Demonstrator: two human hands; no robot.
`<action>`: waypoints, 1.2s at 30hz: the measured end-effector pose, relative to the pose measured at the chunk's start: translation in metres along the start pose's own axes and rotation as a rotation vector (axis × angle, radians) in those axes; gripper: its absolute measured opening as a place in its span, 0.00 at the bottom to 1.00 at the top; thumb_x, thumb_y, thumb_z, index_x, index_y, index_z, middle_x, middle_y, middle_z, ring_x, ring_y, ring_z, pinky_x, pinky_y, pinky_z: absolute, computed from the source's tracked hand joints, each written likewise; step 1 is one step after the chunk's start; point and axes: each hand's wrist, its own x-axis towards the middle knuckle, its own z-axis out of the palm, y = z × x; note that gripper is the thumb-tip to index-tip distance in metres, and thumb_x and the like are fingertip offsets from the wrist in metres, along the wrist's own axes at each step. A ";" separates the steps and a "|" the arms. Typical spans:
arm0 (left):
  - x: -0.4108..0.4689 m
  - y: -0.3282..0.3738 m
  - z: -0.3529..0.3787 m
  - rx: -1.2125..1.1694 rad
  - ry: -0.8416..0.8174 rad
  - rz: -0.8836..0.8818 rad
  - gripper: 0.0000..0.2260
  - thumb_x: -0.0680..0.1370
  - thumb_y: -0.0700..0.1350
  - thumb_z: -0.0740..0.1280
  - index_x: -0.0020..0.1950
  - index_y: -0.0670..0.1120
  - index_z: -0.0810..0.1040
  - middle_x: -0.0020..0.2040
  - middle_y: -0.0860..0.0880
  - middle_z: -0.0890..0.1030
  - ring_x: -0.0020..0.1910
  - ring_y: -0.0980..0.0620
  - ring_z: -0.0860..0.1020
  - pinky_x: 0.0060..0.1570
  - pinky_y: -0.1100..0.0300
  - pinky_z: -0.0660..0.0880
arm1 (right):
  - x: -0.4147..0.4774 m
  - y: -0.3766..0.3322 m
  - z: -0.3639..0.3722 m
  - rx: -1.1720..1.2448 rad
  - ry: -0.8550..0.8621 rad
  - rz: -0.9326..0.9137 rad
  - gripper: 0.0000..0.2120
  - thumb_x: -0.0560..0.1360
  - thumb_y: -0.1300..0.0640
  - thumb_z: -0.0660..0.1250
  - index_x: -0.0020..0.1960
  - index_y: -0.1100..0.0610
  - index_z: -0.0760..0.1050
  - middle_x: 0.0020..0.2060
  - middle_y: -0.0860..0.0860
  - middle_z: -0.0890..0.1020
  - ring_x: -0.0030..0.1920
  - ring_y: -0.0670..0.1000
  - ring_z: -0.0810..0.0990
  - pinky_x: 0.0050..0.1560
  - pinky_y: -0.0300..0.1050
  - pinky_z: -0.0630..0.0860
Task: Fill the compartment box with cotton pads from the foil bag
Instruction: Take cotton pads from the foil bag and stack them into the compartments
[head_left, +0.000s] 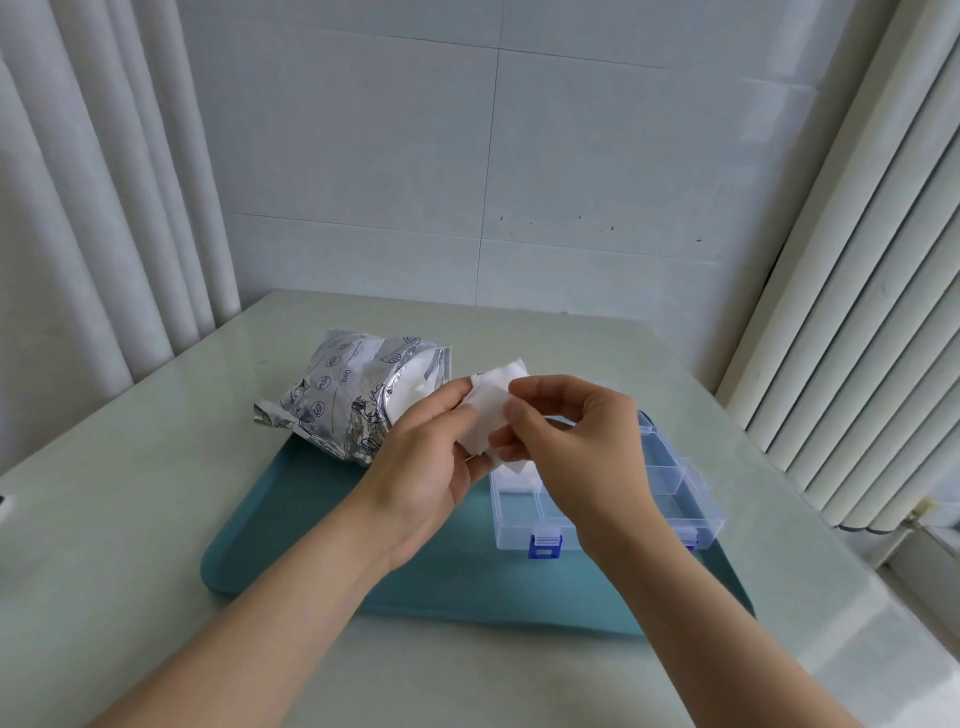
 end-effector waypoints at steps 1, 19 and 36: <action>0.000 0.001 0.001 -0.007 -0.006 -0.001 0.15 0.88 0.36 0.54 0.61 0.41 0.82 0.52 0.43 0.85 0.46 0.50 0.81 0.57 0.51 0.81 | 0.000 0.001 0.000 -0.005 -0.005 0.009 0.05 0.78 0.67 0.71 0.50 0.61 0.84 0.39 0.55 0.88 0.35 0.56 0.88 0.39 0.48 0.86; -0.003 0.003 0.003 0.050 -0.106 0.048 0.17 0.87 0.36 0.56 0.60 0.46 0.85 0.55 0.43 0.86 0.48 0.51 0.82 0.54 0.58 0.81 | -0.002 -0.002 -0.001 0.232 -0.033 0.164 0.03 0.79 0.67 0.72 0.52 0.64 0.82 0.38 0.61 0.87 0.39 0.60 0.89 0.45 0.50 0.87; 0.005 -0.005 -0.006 0.261 -0.016 0.067 0.17 0.88 0.33 0.56 0.70 0.45 0.78 0.64 0.45 0.85 0.65 0.46 0.83 0.67 0.49 0.79 | 0.009 0.008 -0.011 -0.042 0.110 -0.054 0.00 0.78 0.56 0.76 0.48 0.52 0.86 0.42 0.46 0.88 0.30 0.50 0.82 0.34 0.49 0.78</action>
